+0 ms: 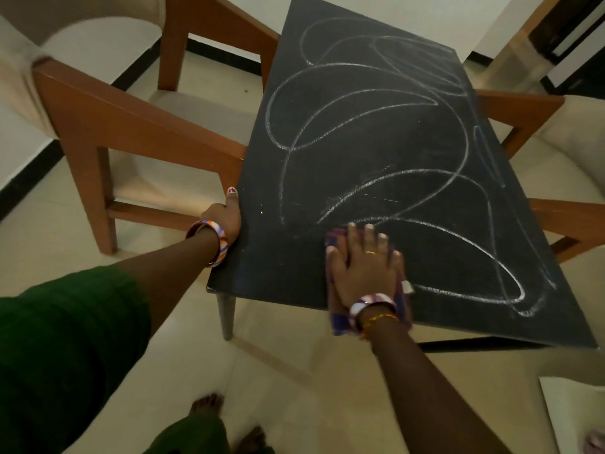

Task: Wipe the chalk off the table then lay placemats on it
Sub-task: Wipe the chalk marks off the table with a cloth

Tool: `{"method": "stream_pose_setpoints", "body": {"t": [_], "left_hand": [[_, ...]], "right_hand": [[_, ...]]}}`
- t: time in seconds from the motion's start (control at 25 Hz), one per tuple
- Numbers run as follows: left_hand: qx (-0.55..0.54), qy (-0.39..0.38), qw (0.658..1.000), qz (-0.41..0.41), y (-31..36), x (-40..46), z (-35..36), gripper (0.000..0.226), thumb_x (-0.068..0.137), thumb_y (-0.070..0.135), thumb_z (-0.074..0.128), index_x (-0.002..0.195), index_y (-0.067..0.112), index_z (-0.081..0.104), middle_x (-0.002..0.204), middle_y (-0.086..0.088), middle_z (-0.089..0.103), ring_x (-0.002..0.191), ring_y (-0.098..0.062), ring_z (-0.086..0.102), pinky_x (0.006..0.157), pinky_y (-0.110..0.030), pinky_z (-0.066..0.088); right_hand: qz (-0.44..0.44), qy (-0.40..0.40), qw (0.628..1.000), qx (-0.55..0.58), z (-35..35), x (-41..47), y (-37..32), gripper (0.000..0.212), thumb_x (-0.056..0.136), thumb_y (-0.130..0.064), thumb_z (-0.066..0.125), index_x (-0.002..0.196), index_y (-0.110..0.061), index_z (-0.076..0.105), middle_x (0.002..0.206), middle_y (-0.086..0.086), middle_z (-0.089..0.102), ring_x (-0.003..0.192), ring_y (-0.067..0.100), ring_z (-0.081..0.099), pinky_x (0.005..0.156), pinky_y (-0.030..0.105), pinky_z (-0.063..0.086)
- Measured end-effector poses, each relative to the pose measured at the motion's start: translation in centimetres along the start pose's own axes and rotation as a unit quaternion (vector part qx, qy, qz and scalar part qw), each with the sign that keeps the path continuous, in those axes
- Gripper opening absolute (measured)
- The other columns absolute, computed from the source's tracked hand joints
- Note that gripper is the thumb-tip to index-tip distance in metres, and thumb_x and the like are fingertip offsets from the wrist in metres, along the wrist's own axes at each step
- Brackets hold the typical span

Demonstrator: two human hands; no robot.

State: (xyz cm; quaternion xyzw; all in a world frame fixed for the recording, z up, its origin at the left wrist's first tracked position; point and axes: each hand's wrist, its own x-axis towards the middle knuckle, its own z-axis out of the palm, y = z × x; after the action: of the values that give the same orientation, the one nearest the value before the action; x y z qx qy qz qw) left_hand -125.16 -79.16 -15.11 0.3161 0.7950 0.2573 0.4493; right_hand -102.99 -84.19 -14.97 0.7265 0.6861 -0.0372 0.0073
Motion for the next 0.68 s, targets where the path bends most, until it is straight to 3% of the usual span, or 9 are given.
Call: {"method": "stream_pose_setpoints", "body": {"t": [0.08, 0.16, 0.24, 0.36, 0.44, 0.56, 0.68], "left_hand": [[0.003, 0.002, 1.000, 0.002, 0.1, 0.0, 0.1, 0.073, 0.098, 0.054, 0.016, 0.129, -0.004, 0.046, 0.125, -0.020, 0.052, 0.109, -0.031, 0.049, 0.085, -0.034, 0.033], [0.012, 0.012, 1.000, 0.007, 0.3, -0.1, 0.2, 0.071, 0.099, 0.052, 0.016, 0.128, -0.005, 0.047, 0.122, -0.020, 0.053, 0.097, -0.027, 0.046, 0.082, -0.033, 0.032], [0.023, 0.022, 0.999, 0.009, 0.4, -0.1, 0.3, 0.069, 0.099, 0.050, 0.016, 0.126, -0.005, 0.048, 0.115, -0.020, 0.054, 0.091, -0.024, 0.043, 0.082, -0.033, 0.032], [0.042, 0.042, 0.998, 0.018, 0.4, -0.1, 0.5, 0.069, 0.100, 0.049, 0.016, 0.124, -0.006, 0.050, 0.119, -0.021, 0.055, 0.102, -0.031, 0.051, 0.087, -0.036, 0.037], [0.055, 0.055, 0.997, 0.022, 0.4, -0.3, 0.5, 0.069, 0.100, 0.049, 0.017, 0.124, -0.007, 0.050, 0.124, -0.023, 0.054, 0.111, -0.034, 0.051, 0.089, -0.036, 0.037], [0.066, 0.058, 0.996, 0.025, 0.3, -0.2, 0.4, 0.070, 0.100, 0.049, 0.017, 0.127, -0.007, 0.049, 0.129, -0.023, 0.051, 0.116, -0.035, 0.049, 0.095, -0.037, 0.036], [0.067, 0.059, 0.996, 0.031, 0.4, -0.3, 0.4, 0.068, 0.100, 0.048, 0.017, 0.127, -0.006, 0.049, 0.129, -0.021, 0.052, 0.116, -0.034, 0.049, 0.094, -0.036, 0.037]], "right_hand": [[0.121, -0.027, 0.992, 0.027, -0.9, 0.5, 4.5, 0.063, 0.097, -0.053, 0.021, 0.151, -0.026, 0.004, 0.160, 0.007, 0.004, 0.146, 0.031, 0.003, 0.116, 0.054, 0.003], [0.172, -0.031, 0.984, 0.022, -0.8, 0.7, 3.8, 0.065, 0.096, -0.054, 0.020, 0.151, -0.025, 0.003, 0.159, 0.009, 0.002, 0.145, 0.033, 0.000, 0.116, 0.054, 0.002], [0.096, -0.015, 0.995, 0.017, 0.1, 0.2, -1.2, 0.066, 0.095, -0.055, 0.022, 0.151, -0.025, 0.004, 0.159, 0.011, 0.001, 0.145, 0.033, -0.001, 0.116, 0.053, -0.002], [-0.126, -0.030, 0.991, 0.036, 1.0, -2.2, -8.5, 0.065, 0.095, -0.056, 0.023, 0.151, -0.027, 0.005, 0.159, 0.009, -0.003, 0.145, 0.030, -0.006, 0.114, 0.048, -0.010], [-0.170, -0.037, 0.984, 0.025, 0.8, -1.5, -8.2, 0.064, 0.095, -0.056, 0.023, 0.151, -0.029, 0.007, 0.160, 0.005, 0.000, 0.146, 0.027, -0.003, 0.114, 0.047, -0.009], [-0.039, 0.017, 0.999, 0.000, 0.8, 0.3, -0.8, 0.064, 0.093, -0.056, 0.018, 0.151, -0.029, 0.012, 0.159, 0.004, 0.008, 0.145, 0.028, 0.006, 0.115, 0.049, 0.001], [0.138, -0.020, 0.990, 0.034, -0.4, 0.8, 5.2, 0.064, 0.096, -0.054, 0.021, 0.151, -0.025, 0.008, 0.160, 0.008, 0.005, 0.145, 0.031, 0.003, 0.116, 0.052, 0.002]]}}
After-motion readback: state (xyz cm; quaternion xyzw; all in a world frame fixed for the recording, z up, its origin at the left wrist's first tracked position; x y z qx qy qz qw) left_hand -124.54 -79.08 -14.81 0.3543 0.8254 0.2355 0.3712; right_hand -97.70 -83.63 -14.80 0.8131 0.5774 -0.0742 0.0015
